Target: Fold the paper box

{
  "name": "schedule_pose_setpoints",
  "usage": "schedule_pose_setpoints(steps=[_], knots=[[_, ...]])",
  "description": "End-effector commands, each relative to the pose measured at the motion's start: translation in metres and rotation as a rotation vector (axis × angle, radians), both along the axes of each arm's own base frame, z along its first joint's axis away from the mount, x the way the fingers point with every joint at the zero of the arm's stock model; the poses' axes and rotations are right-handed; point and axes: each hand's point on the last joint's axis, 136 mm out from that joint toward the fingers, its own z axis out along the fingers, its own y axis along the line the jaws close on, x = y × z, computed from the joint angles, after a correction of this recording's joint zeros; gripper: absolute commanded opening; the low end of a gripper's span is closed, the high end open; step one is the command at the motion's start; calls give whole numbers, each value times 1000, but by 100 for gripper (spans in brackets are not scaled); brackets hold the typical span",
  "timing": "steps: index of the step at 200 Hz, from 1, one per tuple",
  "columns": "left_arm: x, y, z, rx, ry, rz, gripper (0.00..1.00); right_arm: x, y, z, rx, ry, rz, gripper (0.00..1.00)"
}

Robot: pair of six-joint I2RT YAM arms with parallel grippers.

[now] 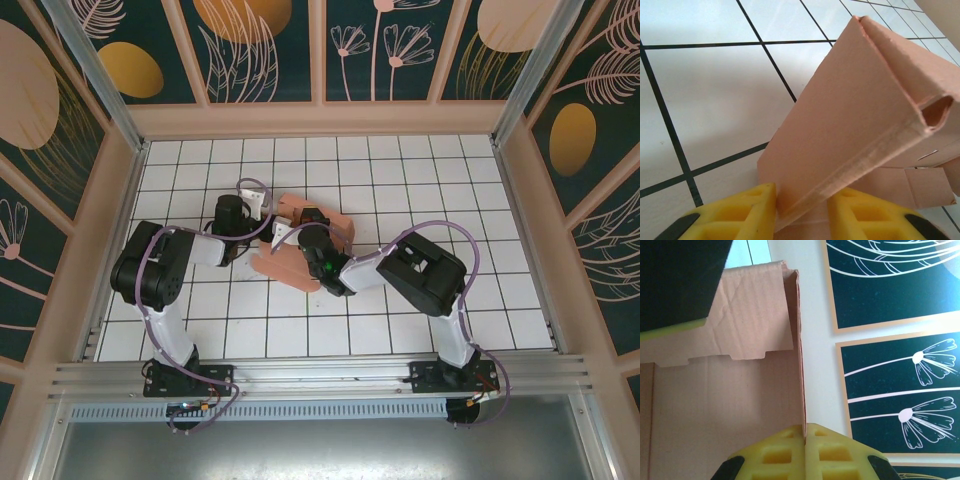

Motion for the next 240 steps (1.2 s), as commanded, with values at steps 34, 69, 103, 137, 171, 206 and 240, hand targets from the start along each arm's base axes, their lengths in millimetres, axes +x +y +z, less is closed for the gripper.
schedule_pose_setpoints(steps=[34,69,103,137,171,206,240], knots=[[0,-4,4,13,-58,3,23,-6,11,-4,46,19,13,0],[3,-5,7,9,-66,2,22,-8,13,-7,50,38,19,0],[5,-7,3,5,-50,0,25,-10,15,-10,49,49,25,0],[5,-9,2,0,-42,-8,11,-11,17,-11,54,53,25,0],[1,-10,-3,11,-19,-30,8,-11,18,-8,60,52,23,0],[1,-7,-5,31,-22,-21,7,-12,21,-3,92,65,30,7],[-1,-4,-5,68,-55,-28,7,-14,23,5,158,92,40,38]])
